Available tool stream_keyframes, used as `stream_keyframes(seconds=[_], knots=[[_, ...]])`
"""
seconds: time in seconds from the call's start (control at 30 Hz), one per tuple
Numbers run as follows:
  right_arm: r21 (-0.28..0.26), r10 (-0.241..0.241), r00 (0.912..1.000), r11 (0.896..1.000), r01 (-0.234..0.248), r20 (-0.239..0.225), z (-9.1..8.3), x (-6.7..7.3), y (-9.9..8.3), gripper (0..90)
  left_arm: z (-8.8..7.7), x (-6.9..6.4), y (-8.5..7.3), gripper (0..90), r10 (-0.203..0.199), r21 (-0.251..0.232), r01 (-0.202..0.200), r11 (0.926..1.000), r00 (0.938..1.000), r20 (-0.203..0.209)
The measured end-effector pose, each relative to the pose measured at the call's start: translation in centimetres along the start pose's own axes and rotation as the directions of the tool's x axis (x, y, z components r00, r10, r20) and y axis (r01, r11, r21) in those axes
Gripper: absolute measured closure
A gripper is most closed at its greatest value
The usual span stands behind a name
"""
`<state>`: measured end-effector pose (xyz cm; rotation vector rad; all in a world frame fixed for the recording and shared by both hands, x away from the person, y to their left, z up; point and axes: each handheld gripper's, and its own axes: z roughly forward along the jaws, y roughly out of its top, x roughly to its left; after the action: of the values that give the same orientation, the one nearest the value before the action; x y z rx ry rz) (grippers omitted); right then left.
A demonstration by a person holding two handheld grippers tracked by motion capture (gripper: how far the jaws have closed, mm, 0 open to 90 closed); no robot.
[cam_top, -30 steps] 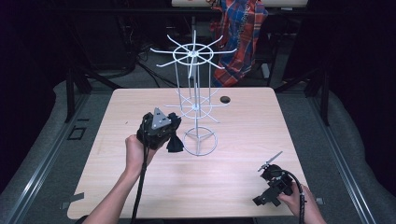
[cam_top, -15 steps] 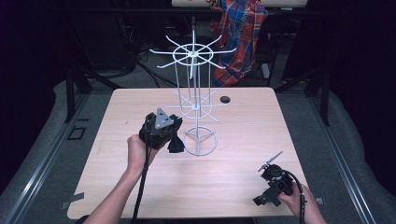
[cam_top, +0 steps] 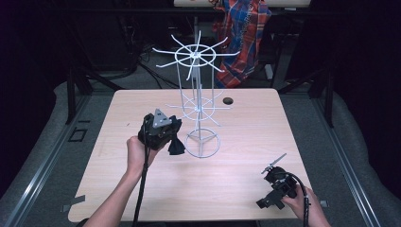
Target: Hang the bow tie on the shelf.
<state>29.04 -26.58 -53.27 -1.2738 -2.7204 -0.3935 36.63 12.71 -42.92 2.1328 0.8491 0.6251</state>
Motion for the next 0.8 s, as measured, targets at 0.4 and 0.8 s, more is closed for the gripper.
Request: stream_keyframes(seconds=[0.4, 0.8], knots=[[-0.049, 0.033, 0.9993, 0.998, -0.034, -0.020, 0.2, 0.3, -0.1, 2.9, -0.8, -1.1, 0.9, 85.0, 0.039, -0.040, -0.040, 0.9984, 0.9989, -0.026], [-0.018, 0.011, 0.9999, 1.000, -0.011, -0.010, 0.1, 0.1, 0.0, 2.9, -0.4, -1.6, 1.4, 84.4, 0.057, -0.038, -0.058, 0.9976, 0.9980, -0.027]])
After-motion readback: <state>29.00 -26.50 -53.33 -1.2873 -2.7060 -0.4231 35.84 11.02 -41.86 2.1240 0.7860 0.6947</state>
